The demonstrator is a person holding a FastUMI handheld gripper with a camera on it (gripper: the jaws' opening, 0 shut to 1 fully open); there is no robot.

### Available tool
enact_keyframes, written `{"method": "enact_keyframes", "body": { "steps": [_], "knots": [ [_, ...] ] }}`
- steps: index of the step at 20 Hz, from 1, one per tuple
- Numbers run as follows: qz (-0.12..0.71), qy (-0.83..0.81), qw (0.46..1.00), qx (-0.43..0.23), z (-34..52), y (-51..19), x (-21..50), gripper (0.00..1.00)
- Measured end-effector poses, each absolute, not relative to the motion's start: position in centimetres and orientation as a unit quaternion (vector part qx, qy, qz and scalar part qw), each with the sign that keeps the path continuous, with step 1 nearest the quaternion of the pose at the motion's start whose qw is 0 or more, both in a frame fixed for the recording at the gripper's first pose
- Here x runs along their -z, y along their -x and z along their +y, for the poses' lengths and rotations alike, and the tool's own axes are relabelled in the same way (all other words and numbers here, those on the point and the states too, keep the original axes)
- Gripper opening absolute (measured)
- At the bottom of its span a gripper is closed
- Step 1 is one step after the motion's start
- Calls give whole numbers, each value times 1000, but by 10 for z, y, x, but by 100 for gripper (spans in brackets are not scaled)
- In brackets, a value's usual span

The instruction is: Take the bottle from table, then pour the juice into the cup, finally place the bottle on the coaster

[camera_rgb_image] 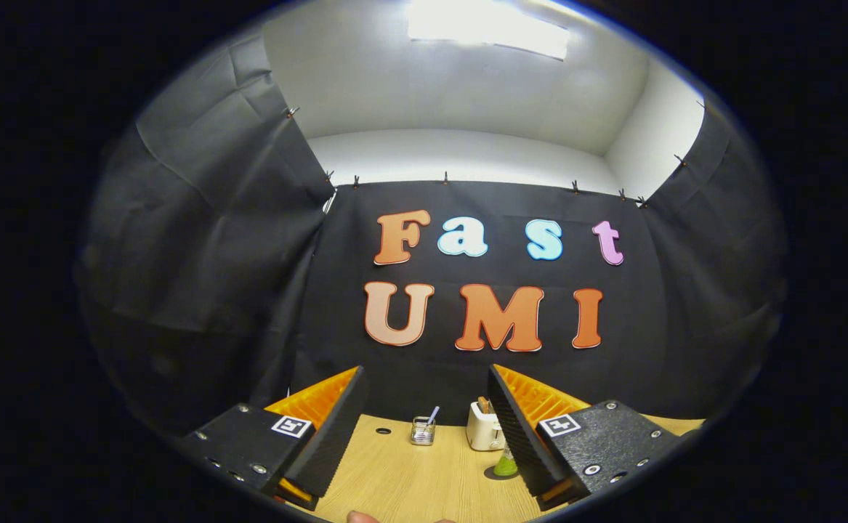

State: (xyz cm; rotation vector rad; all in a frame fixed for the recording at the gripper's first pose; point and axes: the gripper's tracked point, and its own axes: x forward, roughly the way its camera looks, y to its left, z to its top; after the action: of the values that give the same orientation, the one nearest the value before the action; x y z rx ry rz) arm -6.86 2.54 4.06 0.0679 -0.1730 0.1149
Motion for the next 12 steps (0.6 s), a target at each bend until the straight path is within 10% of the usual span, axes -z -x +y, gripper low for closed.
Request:
{"method": "enact_keyframes", "body": {
  "steps": [12],
  "knots": [
    [-61,-35,997,-33,10,52,-21,98]
  ]
}}
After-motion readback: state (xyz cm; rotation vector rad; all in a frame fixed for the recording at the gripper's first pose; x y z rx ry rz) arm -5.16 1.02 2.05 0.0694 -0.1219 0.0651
